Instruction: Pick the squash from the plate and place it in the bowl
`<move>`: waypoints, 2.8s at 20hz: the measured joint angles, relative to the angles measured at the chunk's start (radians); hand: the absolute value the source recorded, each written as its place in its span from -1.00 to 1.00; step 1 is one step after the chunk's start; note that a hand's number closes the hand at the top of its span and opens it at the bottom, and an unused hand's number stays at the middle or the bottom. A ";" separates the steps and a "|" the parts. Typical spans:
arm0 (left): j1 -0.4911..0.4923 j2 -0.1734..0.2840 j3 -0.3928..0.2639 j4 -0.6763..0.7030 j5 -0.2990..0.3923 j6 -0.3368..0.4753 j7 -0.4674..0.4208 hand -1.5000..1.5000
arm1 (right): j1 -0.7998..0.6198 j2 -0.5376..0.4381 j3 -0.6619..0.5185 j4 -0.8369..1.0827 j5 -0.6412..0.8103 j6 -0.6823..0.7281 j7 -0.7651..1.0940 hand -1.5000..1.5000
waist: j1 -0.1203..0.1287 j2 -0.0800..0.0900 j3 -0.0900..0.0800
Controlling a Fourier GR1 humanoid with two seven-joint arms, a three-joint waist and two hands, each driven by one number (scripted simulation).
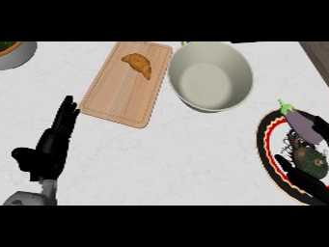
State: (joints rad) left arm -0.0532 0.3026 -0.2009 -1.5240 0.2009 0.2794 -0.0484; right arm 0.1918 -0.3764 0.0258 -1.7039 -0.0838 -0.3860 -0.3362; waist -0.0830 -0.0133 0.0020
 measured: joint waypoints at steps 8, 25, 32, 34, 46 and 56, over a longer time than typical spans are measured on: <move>-0.069 -0.027 -0.030 -0.012 -0.025 -0.011 0.072 0.00 | 0.283 -0.050 -0.149 -0.282 0.036 -0.075 0.043 -1.00 | 0.049 0.009 -0.003; -0.109 -0.074 -0.026 -0.005 -0.073 -0.032 0.107 0.00 | 0.325 -0.267 -0.233 -0.421 0.064 0.137 0.699 -1.00 | 0.082 0.014 -0.003; -0.121 -0.089 0.009 0.002 -0.087 -0.063 0.121 0.00 | 0.300 -0.191 -0.228 -0.322 0.100 0.248 0.650 -1.00 | 0.079 0.013 -0.002; -0.131 -0.101 0.022 0.022 -0.095 -0.073 0.110 0.00 | 0.296 -0.158 -0.237 -0.310 0.113 0.276 0.630 -1.00 | 0.078 0.013 -0.002; -0.108 -0.133 0.048 -0.022 -0.138 -0.101 0.143 0.00 | 0.285 -0.006 -0.347 -0.286 0.052 0.417 0.500 -1.00 | 0.078 0.012 -0.002; -0.094 -0.173 0.063 -0.029 -0.176 -0.123 0.146 0.00 | 0.208 0.099 -0.363 -0.205 0.087 0.478 0.497 -1.00 | 0.080 0.013 -0.002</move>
State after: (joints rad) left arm -0.1470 0.1300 -0.1380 -1.5527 0.0244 0.1566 0.0971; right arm 0.3996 -0.2770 -0.3375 -1.9086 0.0031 0.0923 0.1604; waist -0.0034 -0.0006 -0.0001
